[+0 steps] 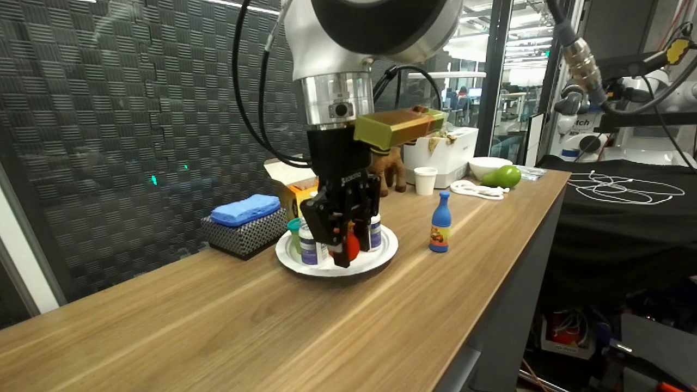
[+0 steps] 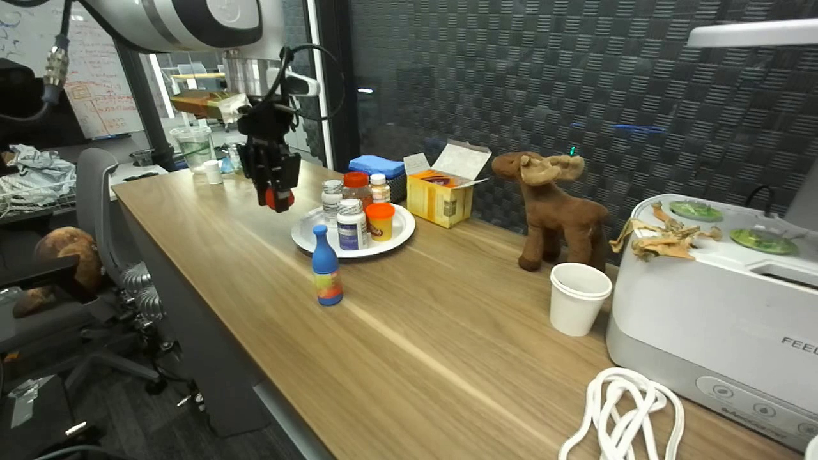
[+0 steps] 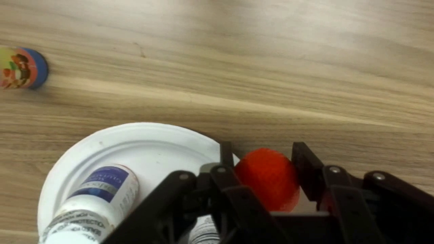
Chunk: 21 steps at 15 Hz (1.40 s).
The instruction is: Pick up all the objects surrounding the white plate and arrange them on the plate
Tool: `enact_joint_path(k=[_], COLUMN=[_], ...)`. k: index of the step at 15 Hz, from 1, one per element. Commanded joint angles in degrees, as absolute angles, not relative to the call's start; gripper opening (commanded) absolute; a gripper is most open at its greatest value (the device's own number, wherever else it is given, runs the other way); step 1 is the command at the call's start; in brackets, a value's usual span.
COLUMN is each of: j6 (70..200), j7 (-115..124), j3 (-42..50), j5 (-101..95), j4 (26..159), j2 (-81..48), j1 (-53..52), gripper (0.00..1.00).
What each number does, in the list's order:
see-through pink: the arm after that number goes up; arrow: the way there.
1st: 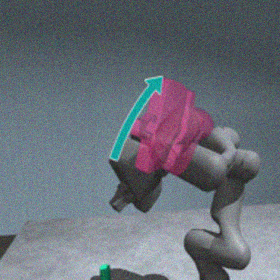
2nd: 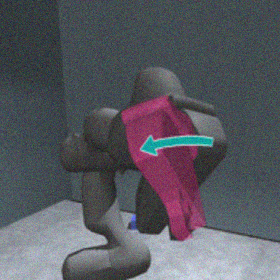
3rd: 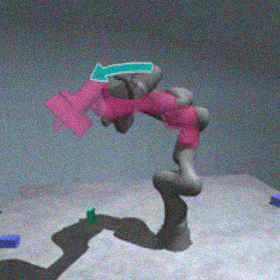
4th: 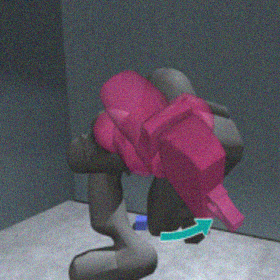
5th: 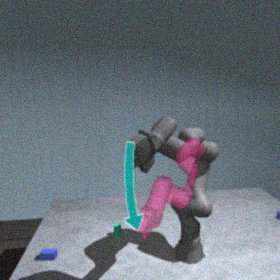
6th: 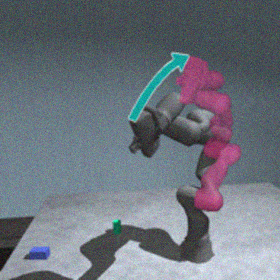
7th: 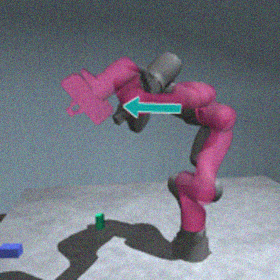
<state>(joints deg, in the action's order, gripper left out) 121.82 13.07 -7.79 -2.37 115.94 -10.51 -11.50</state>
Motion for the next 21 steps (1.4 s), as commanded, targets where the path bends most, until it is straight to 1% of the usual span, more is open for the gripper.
enact_joint_path(k=[1, 8, 14, 15, 16, 17, 21], j6=[123.9, 130.0, 129.5, 129.3, 129.0, 128.7, 127.9], j7=[11.8, 11.9, 10.3, 9.7, 9.0, 8.4, 5.8], j3=[-7.2, -5.3, -4.7, -4.9, -5.2, -5.4, -6.4], j5=[-5.1, -7.1, -6.3, -5.8, -5.2, -4.8, -2.7], j4=[115.0, 111.8, 110.2, 110.3, 110.5, 110.7, 111.4], j2=[-12.8, -17.3, -18.2, -18.1, -17.9, -17.8, -16.7], j1=[-10.9, -10.8, -10.0, -9.9, -9.8, -9.7, -9.5], gripper=[0.23, 0.23, 0.23, 0.35, 0.73, 0.73, 1.0])
